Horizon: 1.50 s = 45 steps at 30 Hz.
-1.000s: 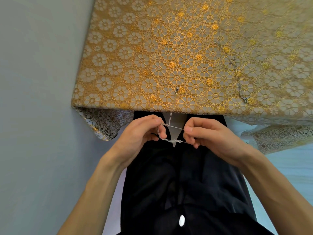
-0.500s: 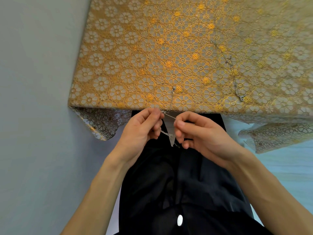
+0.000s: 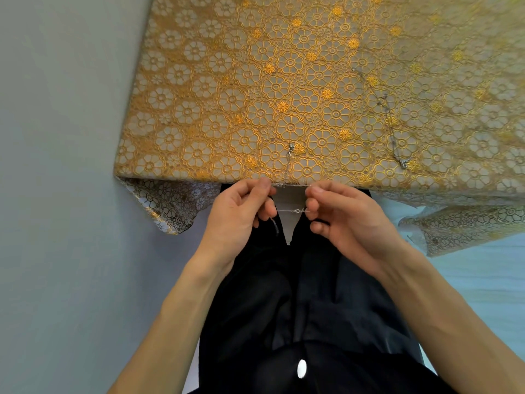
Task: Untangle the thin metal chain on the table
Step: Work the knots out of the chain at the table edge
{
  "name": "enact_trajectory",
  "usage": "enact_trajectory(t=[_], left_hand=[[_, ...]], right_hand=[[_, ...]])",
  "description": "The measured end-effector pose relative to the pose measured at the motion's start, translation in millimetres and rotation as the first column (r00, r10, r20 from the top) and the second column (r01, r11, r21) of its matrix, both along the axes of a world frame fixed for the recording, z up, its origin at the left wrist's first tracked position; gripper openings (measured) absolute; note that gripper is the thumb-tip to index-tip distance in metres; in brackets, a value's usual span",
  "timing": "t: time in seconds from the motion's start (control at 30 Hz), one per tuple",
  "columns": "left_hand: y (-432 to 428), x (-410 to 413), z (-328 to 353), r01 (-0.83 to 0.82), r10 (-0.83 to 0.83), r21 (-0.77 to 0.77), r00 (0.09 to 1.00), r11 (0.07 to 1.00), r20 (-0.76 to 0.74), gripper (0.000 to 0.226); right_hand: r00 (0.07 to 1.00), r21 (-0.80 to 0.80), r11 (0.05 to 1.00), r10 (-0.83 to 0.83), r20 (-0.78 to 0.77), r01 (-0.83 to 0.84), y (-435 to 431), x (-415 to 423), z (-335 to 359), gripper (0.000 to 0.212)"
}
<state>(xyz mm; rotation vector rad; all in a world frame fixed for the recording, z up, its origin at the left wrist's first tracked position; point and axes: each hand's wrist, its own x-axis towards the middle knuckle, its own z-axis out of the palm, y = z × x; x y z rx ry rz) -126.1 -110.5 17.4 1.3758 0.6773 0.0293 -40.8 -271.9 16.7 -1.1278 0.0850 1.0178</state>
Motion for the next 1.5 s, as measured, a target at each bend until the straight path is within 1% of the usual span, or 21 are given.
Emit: enact_trajectory(t=[0.07, 0.13, 0.23, 0.33, 0.43, 0.57, 0.63, 0.7, 0.83, 0.93, 1.03, 1.1, 1.17, 1.23, 1.27, 1.33, 1.37, 1.43, 1.47, 1.5], left_hand=[[1.0, 0.2, -0.4, 0.006, -0.005, 0.077, 1.0, 0.997, -0.014, 0.023], [1.0, 0.7, -1.1, 0.008, -0.006, 0.111, 1.0, 0.994, -0.023, 0.023], [0.2, 2.4, -2.1, -0.006, 0.011, 0.141, 1.0, 0.99, -0.03, 0.023], [0.4, 4.0, -1.4, -0.042, 0.043, 0.162, 0.999, 0.986, -0.003, 0.023], [3.4, 2.9, -2.6, -0.031, 0.036, 0.198, 0.999, 0.98, -0.02, 0.025], [5.7, 3.0, -5.9, -0.01, 0.017, 0.197, 0.999, 0.98, -0.037, 0.024], [6.0, 3.8, -6.9, -0.01, 0.019, 0.222, 0.999, 0.975, -0.038, 0.029], [7.3, 4.0, -7.8, -0.002, 0.013, 0.249, 0.999, 0.968, -0.042, 0.032], [9.5, 3.1, -8.8, 0.012, 0.002, 0.26, 0.999, 0.965, -0.054, 0.028], [9.8, 1.3, -8.6, 0.013, 0.0, 0.242, 0.999, 0.97, -0.052, 0.03], [10.1, -0.4, -8.5, 0.019, -0.008, 0.203, 0.998, 0.979, -0.056, 0.032], [10.6, -1.1, -7.8, 0.036, -0.025, 0.213, 0.998, 0.976, -0.057, 0.031], [12.1, -1.9, -6.4, 0.064, -0.05, 0.245, 0.997, 0.968, -0.063, 0.03], [14.1, -4.2, -4.6, 0.108, -0.092, 0.278, 0.993, 0.954, -0.069, 0.028], [15.2, -5.7, -3.7, 0.133, -0.115, 0.298, 0.99, 0.945, -0.076, 0.027], [17.9, -9.0, -1.2, 0.169, -0.147, 0.327, 0.985, 0.93, -0.092, 0.026], [19.2, -10.0, 1.5, 0.184, -0.161, 0.334, 0.982, 0.924, -0.095, 0.026], [22.7, -10.3, 9.7, 0.227, -0.204, 0.356, 0.974, 0.907, -0.102, 0.028], [25.5, -9.8, 14.8, 0.252, -0.228, 0.373, 0.968, 0.893, -0.106, 0.029], [28.7, -8.3, 21.0, 0.275, -0.252, 0.388, 0.961, 0.88, -0.11, 0.03]], right_hand=[[1.0, -0.026, 1.0, 0.008, 0.023, -0.008, -1.9, 1.6, -1.9, 0.01], [1.0, -0.025, 1.0, 0.005, 0.021, -0.004, -2.1, 1.8, -2.8, 0.011], [1.0, 0.006, 1.0, -0.026, -0.014, 0.027, -0.4, 2.9, -1.5, 0.01], [0.998, 0.02, 0.999, -0.042, -0.054, 0.043, -0.1, 4.1, 1.0, 0.012], [0.999, -0.012, 1.0, -0.028, -0.046, 0.028, -2.1, 6.5, 2.0, 0.013], [1.0, -0.064, 0.998, 0.004, -0.029, -0.006, -3.9, 8.6, 3.5, 0.011], [0.999, -0.082, 0.997, -0.004, -0.037, 0.001, -4.3, 9.8, 3.3, 0.008], [0.999, -0.09, 0.996, -0.009, -0.045, 0.005, -5.0, 10.6, 2.8, 0.009], [0.999, -0.111, 0.994, 0.009, -0.04, -0.014, -6.4, 9.9, 2.2, 0.01], [0.999, -0.156, 0.987, 0.048, 0.0, -0.047, -7.1, 9.1, 2.2, 0.015], [0.988, -0.224, 0.972, 0.099, 0.117, -0.071, -7.7, 8.0, 2.1, 0.017], [0.959, -0.291, 0.952, 0.166, 0.229, -0.096, -9.2, 8.3, 2.8, 0.022], [0.903, -0.39, 0.911, 0.271, 0.333, -0.13, -10.7, 10.4, 3.8, 0.02], [0.85, -0.473, 0.872, 0.341, 0.401, -0.126, -11.9, 13.0, 2.9, 0.017], [0.832, -0.495, 0.862, 0.351, 0.43, -0.109, -12.0, 13.8, 1.6, 0.015], [0.799, -0.501, 0.864, 0.338, 0.497, -0.053, -10.0, 13.4, -0.8, 0.005], [0.769, -0.496, 0.867, 0.344, 0.538, -0.041, -8.1, 12.3, -1.4, 0.004], [0.68, -0.485, 0.87, 0.411, 0.607, -0.093, -3.0, 8.5, -1.0, 0.026], [0.624, -0.489, 0.861, 0.461, 0.631, -0.142, 0.5, 6.9, 0.1, 0.035], [0.563, -0.499, 0.847, 0.507, 0.652, -0.185, 5.4, 5.4, 1.3, 0.039]])
